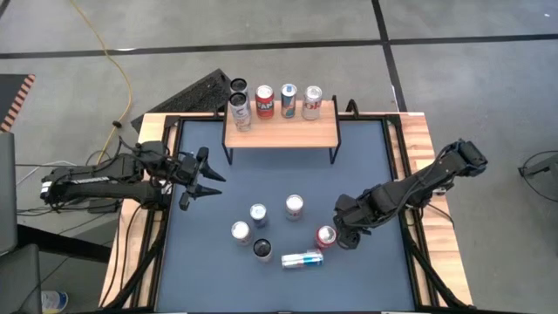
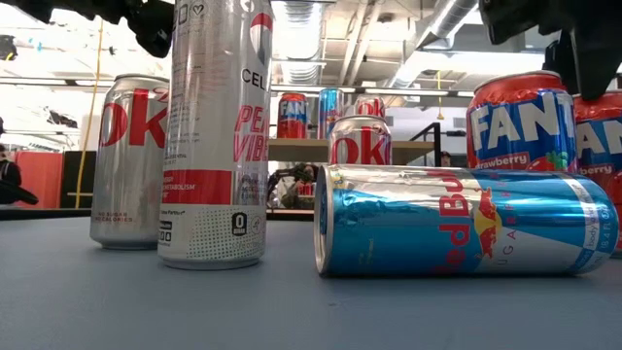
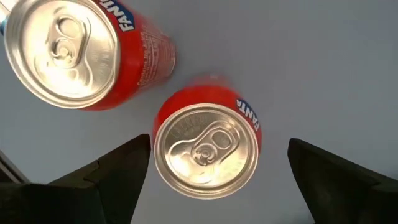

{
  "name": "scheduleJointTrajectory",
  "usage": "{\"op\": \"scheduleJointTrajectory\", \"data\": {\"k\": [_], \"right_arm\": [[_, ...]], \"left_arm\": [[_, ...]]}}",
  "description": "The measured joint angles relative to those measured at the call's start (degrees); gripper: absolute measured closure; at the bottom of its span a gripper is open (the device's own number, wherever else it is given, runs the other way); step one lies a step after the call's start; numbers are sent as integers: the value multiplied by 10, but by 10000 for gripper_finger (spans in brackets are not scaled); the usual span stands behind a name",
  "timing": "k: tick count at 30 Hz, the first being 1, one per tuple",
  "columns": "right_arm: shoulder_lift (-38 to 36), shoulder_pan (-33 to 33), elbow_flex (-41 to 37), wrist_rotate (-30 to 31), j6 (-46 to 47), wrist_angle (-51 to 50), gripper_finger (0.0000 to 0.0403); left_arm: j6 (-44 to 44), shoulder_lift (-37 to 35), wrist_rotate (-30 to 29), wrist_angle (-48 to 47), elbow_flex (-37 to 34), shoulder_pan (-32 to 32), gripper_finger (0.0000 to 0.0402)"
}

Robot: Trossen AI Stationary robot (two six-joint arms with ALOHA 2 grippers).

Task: Place canned beverage on shelf
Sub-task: Put the right orange soda can on the shelf

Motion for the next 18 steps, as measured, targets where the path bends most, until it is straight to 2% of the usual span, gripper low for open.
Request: {"op": "scheduleJointTrajectory", "data": {"k": [12,18], "right_arm": [[0,0,-54,2,0,53,28],[0,-8,-56,6,-12,56,38]], "left_arm": [[-3,0,0,0,0,0,228],[-3,0,-1,1,0,0,228]]}}
